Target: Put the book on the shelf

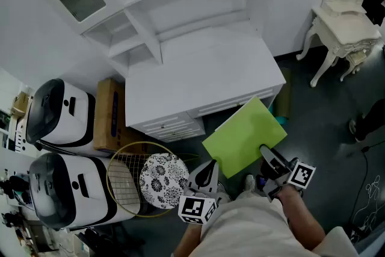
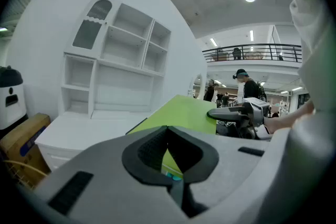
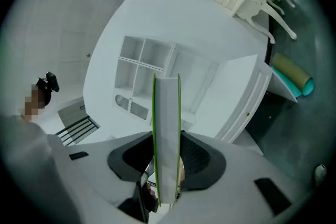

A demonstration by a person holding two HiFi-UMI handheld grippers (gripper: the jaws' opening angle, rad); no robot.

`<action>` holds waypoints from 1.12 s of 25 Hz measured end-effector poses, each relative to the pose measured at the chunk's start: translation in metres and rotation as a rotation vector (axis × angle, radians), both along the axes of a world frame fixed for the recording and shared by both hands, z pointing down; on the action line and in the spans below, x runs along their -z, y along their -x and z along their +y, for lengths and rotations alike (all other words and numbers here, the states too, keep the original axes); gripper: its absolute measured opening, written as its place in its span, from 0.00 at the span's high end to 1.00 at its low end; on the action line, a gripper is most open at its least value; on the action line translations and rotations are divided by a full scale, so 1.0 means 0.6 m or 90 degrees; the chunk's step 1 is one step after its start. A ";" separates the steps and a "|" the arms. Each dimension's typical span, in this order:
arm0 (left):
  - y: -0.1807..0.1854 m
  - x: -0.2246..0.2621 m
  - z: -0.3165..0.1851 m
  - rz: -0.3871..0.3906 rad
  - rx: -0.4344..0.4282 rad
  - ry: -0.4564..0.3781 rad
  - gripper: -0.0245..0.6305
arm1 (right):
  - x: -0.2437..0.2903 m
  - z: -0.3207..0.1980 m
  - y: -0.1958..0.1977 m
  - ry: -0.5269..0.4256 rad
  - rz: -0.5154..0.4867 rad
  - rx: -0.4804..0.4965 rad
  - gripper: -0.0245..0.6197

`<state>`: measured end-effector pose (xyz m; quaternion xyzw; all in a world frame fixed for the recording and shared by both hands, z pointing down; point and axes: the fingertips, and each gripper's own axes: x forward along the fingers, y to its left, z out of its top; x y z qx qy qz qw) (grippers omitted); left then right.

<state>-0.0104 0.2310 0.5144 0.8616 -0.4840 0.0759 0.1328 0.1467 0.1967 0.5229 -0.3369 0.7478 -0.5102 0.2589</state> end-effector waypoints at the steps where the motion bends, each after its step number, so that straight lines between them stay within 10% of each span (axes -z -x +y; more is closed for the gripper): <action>1: 0.000 0.000 -0.001 -0.002 -0.001 0.000 0.96 | -0.001 0.000 -0.001 0.001 0.000 -0.001 0.72; 28: -0.052 -0.002 -0.022 0.001 0.044 0.014 0.96 | -0.017 -0.018 -0.064 0.043 -0.029 0.002 0.72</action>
